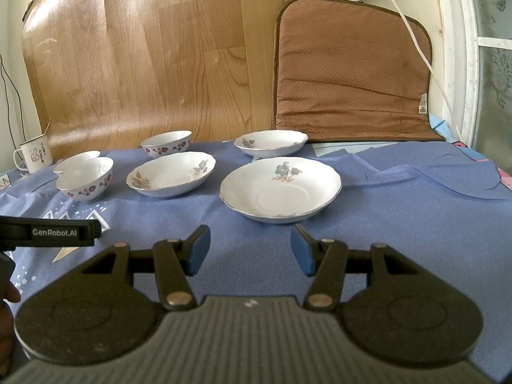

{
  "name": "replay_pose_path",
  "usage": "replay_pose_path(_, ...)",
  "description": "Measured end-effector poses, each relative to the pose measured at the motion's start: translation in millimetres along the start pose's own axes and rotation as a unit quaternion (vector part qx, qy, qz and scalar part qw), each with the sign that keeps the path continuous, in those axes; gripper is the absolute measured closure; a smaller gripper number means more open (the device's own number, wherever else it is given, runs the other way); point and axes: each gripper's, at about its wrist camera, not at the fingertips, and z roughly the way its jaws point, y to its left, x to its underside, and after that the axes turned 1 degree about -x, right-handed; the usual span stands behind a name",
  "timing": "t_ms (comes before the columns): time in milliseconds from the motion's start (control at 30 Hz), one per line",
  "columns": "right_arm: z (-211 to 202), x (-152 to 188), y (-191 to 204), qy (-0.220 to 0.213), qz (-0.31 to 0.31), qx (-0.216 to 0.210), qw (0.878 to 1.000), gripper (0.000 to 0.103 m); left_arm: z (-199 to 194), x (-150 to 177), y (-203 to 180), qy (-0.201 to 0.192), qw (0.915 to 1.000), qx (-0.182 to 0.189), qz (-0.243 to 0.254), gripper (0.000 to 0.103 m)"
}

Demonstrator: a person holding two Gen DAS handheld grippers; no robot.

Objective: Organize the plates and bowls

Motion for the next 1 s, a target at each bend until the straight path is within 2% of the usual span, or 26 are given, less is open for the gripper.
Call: replay_pose_path(1000,-1.3,-1.3,-0.8,-0.003,0.003,0.003,1.000,0.045,-0.2,2.6,-7.4,0.001,1.0000,0.001,0.006,0.000)
